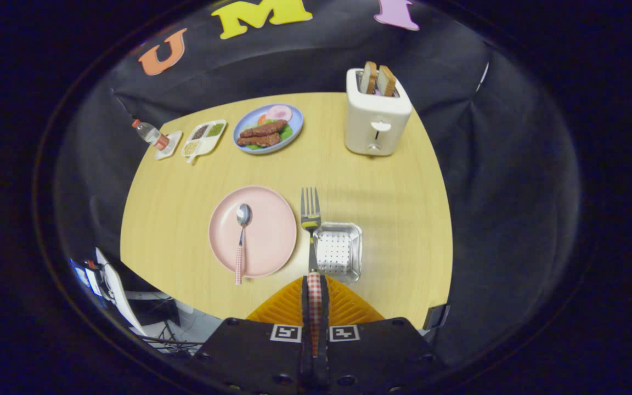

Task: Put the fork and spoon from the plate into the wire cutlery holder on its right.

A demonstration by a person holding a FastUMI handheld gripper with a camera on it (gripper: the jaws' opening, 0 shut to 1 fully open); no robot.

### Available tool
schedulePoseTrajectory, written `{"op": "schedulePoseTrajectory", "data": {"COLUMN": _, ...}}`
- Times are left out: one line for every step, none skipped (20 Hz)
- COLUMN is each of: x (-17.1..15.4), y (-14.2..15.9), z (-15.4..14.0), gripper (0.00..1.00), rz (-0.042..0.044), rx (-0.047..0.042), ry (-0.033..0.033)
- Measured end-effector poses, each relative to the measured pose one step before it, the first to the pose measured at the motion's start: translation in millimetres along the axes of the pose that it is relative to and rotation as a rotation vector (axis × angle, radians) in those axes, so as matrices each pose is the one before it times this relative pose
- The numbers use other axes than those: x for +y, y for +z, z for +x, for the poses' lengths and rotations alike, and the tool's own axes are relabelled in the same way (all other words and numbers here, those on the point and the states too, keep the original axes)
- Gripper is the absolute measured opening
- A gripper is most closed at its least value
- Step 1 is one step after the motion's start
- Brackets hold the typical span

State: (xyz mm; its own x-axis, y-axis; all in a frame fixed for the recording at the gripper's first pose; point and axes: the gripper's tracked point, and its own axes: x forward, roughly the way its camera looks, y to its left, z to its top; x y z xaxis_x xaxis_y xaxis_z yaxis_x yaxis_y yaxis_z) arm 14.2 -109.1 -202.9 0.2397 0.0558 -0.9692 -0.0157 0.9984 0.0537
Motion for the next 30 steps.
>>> {"op": "schedulePoseTrajectory", "data": {"x": -2.35, "y": -7.29, "z": 4.43, "gripper": 0.04, "rz": 0.01986, "rx": 0.04288, "ry": -0.00060}}
{"op": "schedulePoseTrajectory", "data": {"x": -2.80, "y": -4.99, "z": 5.34, "gripper": 0.04, "rz": 0.01682, "rx": 0.03547, "ry": -0.00370}}
{"op": "schedulePoseTrajectory", "data": {"x": -2.98, "y": -3.32, "z": 5.73, "gripper": 0.04, "rz": 0.01082, "rx": 0.03808, "ry": -0.00291}}
{"op": "schedulePoseTrajectory", "data": {"x": -2.27, "y": -2.51, "z": 4.76, "gripper": 0.04, "rz": 0.02052, "rx": 0.03225, "ry": 0.00214}}
{"op": "schedulePoseTrajectory", "data": {"x": -2.55, "y": -1.03, "z": 3.88, "gripper": 0.04, "rz": 0.02306, "rx": 0.02868, "ry": 0.00211}}
{"op": "schedulePoseTrajectory", "data": {"x": -0.41, "y": 2.21, "z": 4.14, "gripper": 0.04, "rz": 0.02398, "rx": 0.02721, "ry": 0.00885}}
{"op": "schedulePoseTrajectory", "data": {"x": -0.88, "y": 2.14, "z": 4.75, "gripper": 0.04, "rz": 0.01890, "rx": 0.02312, "ry": 0.00433}}
{"op": "schedulePoseTrajectory", "data": {"x": -2.22, "y": 1.68, "z": 4.66, "gripper": 0.04, "rz": 0.01208, "rx": 0.03420, "ry": -0.00449}}
{"op": "schedulePoseTrajectory", "data": {"x": -0.54, "y": 0.54, "z": 3.49, "gripper": 0.04, "rz": 0.01345, "rx": 0.03545, "ry": -0.00240}}
{"op": "schedulePoseTrajectory", "data": {"x": -1.01, "y": 1.94, "z": 3.03, "gripper": 0.04, "rz": 0.01693, "rx": 0.02724, "ry": -0.00691}}
{"op": "schedulePoseTrajectory", "data": {"x": -1.71, "y": 2.58, "z": 2.09, "gripper": 0.04, "rz": 0.01113, "rx": 0.02213, "ry": -0.01563}}
{"op": "schedulePoseTrajectory", "data": {"x": 0.45, "y": 2.02, "z": 2.15, "gripper": 0.04, "rz": 0.00033, "rx": 0.01731, "ry": -0.00734}}
{"op": "schedulePoseTrajectory", "data": {"x": 0.76, "y": 1.88, "z": 1.36, "gripper": 0.04, "rz": -0.00174, "rx": 0.01272, "ry": -0.00617}}
{"op": "schedulePoseTrajectory", "data": {"x": 0.94, "y": 2.51, "z": 1.42, "gripper": 0.04, "rz": 0.00338, "rx": 0.01347, "ry": -0.00682}}
{"op": "schedulePoseTrajectory", "data": {"x": 1.60, "y": 1.81, "z": 1.47, "gripper": 0.04, "rz": 0.00545, "rx": 0.01209, "ry": -0.00258}}
{"op": "schedulePoseTrajectory", "data": {"x": 2.44, "y": 2.25, "z": 1.61, "gripper": 0.04, "rz": -0.00201, "rx": 0.01189, "ry": 0.00122}}
{"op": "schedulePoseTrajectory", "data": {"x": 1.47, "y": 1.24, "z": 2.29, "gripper": 0.04, "rz": 0.00041, "rx": 0.01350, "ry": -0.00046}}
{"op": "schedulePoseTrajectory", "data": {"x": 1.46, "y": 1.64, "z": 2.56, "gripper": 0.04, "rz": 0.00722, "rx": 0.00659, "ry": -0.00033}}
{"op": "schedulePoseTrajectory", "data": {"x": 0.77, "y": 2.50, "z": -0.79, "gripper": 0.08, "rz": 0.00821, "rx": 0.00631, "ry": -0.00143}}
{"op": "schedulePoseTrajectory", "data": {"x": -0.64, "y": 2.85, "z": 0.26, "gripper": 0.08, "rz": 0.00582, "rx": 0.00276, "ry": -0.00411}}
{"op": "schedulePoseTrajectory", "data": {"x": -0.29, "y": 1.86, "z": 0.12, "gripper": 0.08, "rz": 0.00346, "rx": -0.00383, "ry": -0.00424}}
{"op": "schedulePoseTrajectory", "data": {"x": 0.05, "y": 3.20, "z": -0.41, "gripper": 0.08, "rz": 0.00268, "rx": -0.00908, "ry": -0.00077}}
{"op": "schedulePoseTrajectory", "data": {"x": 1.00, "y": 1.91, "z": -1.01, "gripper": 0.10, "rz": 0.00345, "rx": -0.01089, "ry": 0.00691}}
{"op": "schedulePoseTrajectory", "data": {"x": -0.44, "y": 2.61, "z": -1.62, "gripper": 0.14, "rz": 0.00174, "rx": -0.00903, "ry": 0.00222}}
{"op": "schedulePoseTrajectory", "data": {"x": 1.53, "y": 1.90, "z": -0.04, "gripper": 0.20, "rz": 0.00253, "rx": -0.01154, "ry": 0.01344}}
{"op": "schedulePoseTrajectory", "data": {"x": 0.70, "y": 2.48, "z": -2.35, "gripper": 0.24, "rz": 0.00719, "rx": -0.01705, "ry": 0.00989}}
{"op": "schedulePoseTrajectory", "data": {"x": 1.26, "y": 3.44, "z": -3.37, "gripper": 0.27, "rz": 0.00478, "rx": -0.02836, "ry": 0.01271}}
{"op": "schedulePoseTrajectory", "data": {"x": 1.96, "y": 4.20, "z": -4.29, "gripper": 0.30, "rz": -0.00659, "rx": -0.03405, "ry": 0.01139}}
{"op": "schedulePoseTrajectory", "data": {"x": 2.56, "y": 3.72, "z": -4.62, "gripper": 0.34, "rz": -0.01463, "rx": -0.04182, "ry": 0.01837}}
{"op": "schedulePoseTrajectory", "data": {"x": 3.44, "y": 4.88, "z": -6.93, "gripper": 0.39, "rz": -0.02034, "rx": -0.04754, "ry": 0.01195}}
